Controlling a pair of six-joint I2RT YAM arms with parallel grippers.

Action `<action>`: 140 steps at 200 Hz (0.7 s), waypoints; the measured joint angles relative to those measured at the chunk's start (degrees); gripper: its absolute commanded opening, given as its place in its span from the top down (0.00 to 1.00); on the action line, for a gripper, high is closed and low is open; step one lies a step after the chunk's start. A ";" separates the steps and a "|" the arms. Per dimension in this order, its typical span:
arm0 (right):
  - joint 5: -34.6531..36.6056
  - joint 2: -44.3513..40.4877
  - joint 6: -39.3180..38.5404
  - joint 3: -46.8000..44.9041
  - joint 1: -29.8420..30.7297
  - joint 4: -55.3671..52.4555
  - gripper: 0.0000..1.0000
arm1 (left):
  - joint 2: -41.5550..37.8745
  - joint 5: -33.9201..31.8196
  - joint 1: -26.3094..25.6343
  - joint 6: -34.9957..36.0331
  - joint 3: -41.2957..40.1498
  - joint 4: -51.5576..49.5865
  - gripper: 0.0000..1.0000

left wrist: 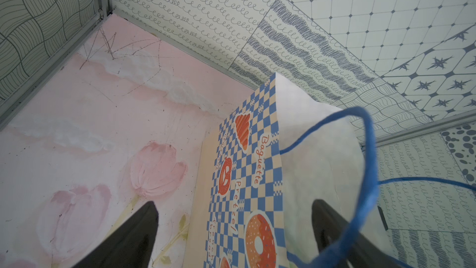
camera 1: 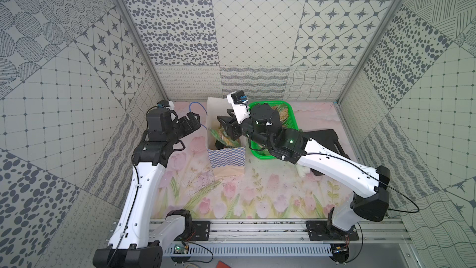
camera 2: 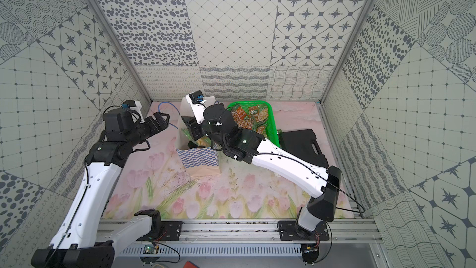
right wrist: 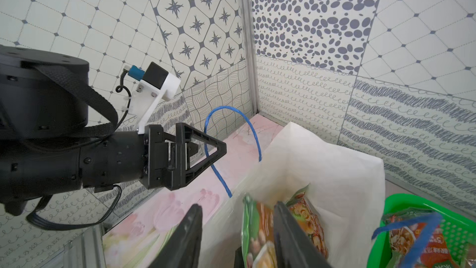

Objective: Place the condiment packets inside the bag
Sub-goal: Place the condiment packet in the paper bag.

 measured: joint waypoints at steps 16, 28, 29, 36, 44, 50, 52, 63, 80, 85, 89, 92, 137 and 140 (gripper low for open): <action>-0.87 -0.63 0.85 -0.39 -0.59 0.00 0.43 | -0.76 -0.48 -0.17 0.00 -0.22 0.09 0.04; -1.79 -1.97 1.42 -1.49 -1.18 -0.55 0.41 | -1.55 -0.79 -0.70 0.02 -0.59 0.31 0.04; -1.95 -2.14 1.42 -1.66 -1.27 -0.59 0.41 | -1.55 -0.79 -0.70 0.02 -0.59 0.31 0.04; -2.34 -3.15 1.81 -2.47 -1.62 -0.92 0.41 | -1.86 -1.03 -0.92 0.04 -0.70 0.35 0.04; -3.04 -4.70 2.27 -3.74 -2.10 -1.25 0.40 | -2.10 -1.22 -1.20 0.07 -0.76 0.39 0.04; -3.50 -6.03 2.73 -4.94 -2.60 -1.36 0.40 | -2.29 -1.49 -1.42 0.07 -0.76 0.37 0.04; -3.54 -6.36 2.78 -5.20 -2.73 -1.44 0.41 | -2.36 -1.60 -1.46 0.09 -0.79 0.37 0.04; -4.61 -8.98 3.56 -7.50 -3.85 -1.46 0.41 | -2.69 -1.86 -1.77 0.15 -0.79 0.39 0.04; -5.84 -13.88 4.90 -11.76 -6.08 -1.62 0.41 | -3.37 -2.19 -2.23 0.20 -0.96 0.44 0.04; -6.12 -15.30 5.49 -13.05 -6.78 -1.64 0.40 | -3.56 -2.34 -2.36 0.22 -1.05 0.50 0.04; -6.34 -16.55 5.75 -14.23 -7.48 -1.60 0.40 | -3.78 -2.51 -2.58 0.22 -1.16 0.59 0.04; -6.58 -17.38 6.05 -14.97 -7.87 -1.68 0.40 | -3.91 -2.67 -2.69 0.24 -1.22 0.66 0.04; -9.68 -29.18 10.67 -27.98 -16.72 -1.79 0.41 | -4.85 -3.61 -4.39 0.61 -1.62 1.20 0.04; -9.73 -29.73 10.95 -28.83 -17.38 -1.92 0.41 | -4.87 -3.67 -4.44 0.63 -1.62 1.20 0.05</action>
